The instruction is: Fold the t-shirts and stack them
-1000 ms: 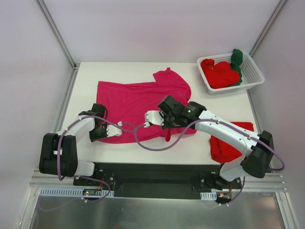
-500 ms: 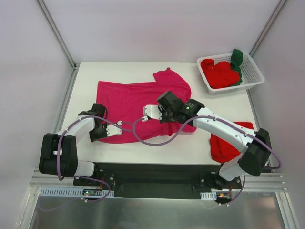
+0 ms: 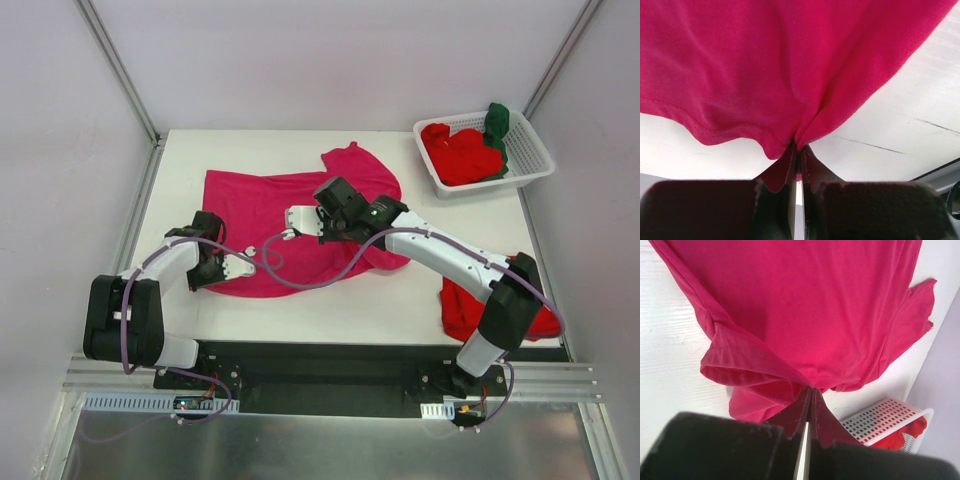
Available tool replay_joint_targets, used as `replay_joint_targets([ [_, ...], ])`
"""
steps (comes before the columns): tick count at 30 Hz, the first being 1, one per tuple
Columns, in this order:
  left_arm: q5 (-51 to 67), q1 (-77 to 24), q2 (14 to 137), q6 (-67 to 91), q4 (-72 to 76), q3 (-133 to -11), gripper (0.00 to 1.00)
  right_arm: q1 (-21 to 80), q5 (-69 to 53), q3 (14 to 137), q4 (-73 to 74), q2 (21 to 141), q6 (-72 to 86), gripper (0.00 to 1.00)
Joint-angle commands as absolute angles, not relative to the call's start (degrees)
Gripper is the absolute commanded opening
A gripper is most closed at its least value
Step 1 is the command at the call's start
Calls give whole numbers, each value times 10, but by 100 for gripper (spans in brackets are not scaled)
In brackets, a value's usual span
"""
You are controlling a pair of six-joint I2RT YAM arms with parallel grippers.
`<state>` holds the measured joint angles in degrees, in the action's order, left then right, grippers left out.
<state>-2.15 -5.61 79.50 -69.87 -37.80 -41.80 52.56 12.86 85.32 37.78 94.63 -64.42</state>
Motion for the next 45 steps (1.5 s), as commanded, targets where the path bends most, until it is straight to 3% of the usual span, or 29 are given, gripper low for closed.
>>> replay_joint_targets([
  [1,-50,-48,806,-700,-381,-439,0,519,129,884,361,949,-663,1],
  [11,-79,-45,815,-672,-381,-490,0,512,135,887,350,955,-679,1],
  [20,-59,-52,759,-679,-415,-461,0,514,134,903,394,938,-671,1],
  [31,-28,-144,693,-623,-513,-459,0,518,158,951,468,925,-671,1],
  [45,-89,-142,693,-631,-516,-474,0,519,185,944,448,925,-693,1],
])
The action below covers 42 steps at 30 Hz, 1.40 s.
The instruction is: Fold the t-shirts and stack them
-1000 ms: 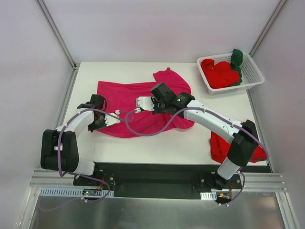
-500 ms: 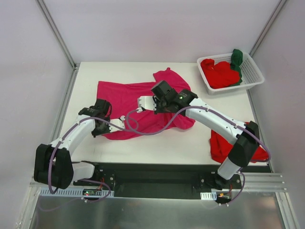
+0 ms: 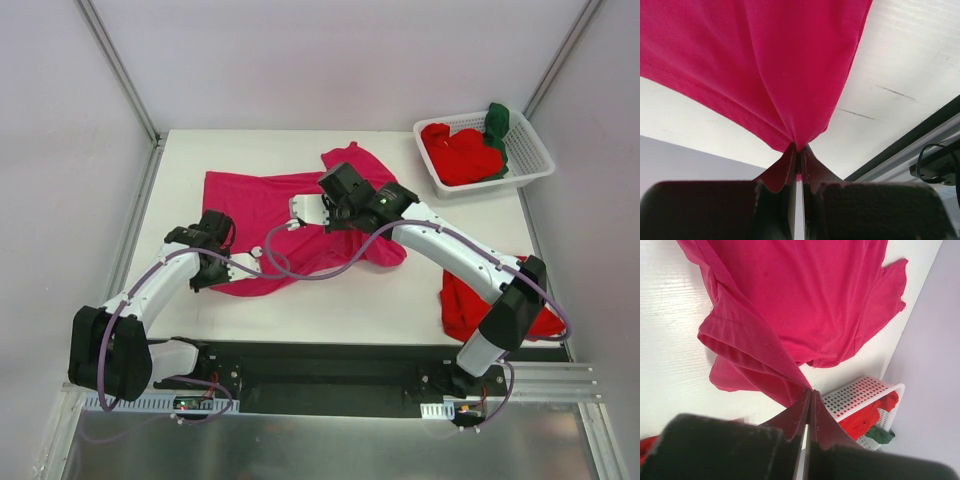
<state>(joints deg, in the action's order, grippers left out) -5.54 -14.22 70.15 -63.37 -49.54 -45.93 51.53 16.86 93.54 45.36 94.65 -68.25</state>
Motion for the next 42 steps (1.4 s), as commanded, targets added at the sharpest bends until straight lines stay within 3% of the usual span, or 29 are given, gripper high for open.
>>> replay_joint_targets([
  [1,-91,-143,693,-631,-517,-475,0,519,184,943,448,925,-693,1],
  [42,-134,-143,689,-615,-481,-516,0,542,199,933,434,952,-703,1],
])
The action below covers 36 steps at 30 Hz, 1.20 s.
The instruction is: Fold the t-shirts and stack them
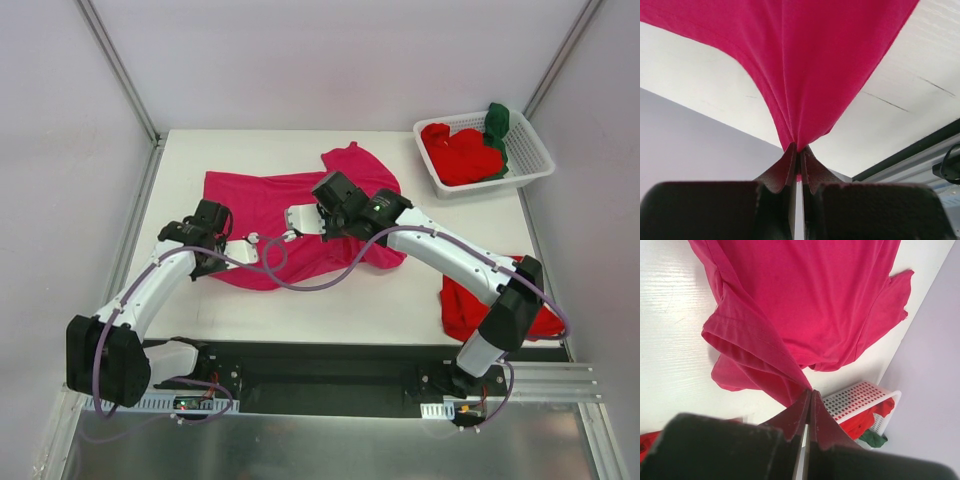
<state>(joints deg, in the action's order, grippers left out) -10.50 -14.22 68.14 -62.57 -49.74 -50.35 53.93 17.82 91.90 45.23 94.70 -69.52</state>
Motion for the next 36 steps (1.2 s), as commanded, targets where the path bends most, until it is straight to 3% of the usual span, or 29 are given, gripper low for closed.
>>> replay_joint_targets([
  [1,-139,-143,691,-614,-473,-515,0,542,202,934,425,954,-705,1],
  [24,-215,-142,773,-602,-348,-513,0,537,249,940,355,979,-757,1],
  [36,-220,-93,829,-616,-301,-512,0,532,265,926,354,995,-755,1],
])
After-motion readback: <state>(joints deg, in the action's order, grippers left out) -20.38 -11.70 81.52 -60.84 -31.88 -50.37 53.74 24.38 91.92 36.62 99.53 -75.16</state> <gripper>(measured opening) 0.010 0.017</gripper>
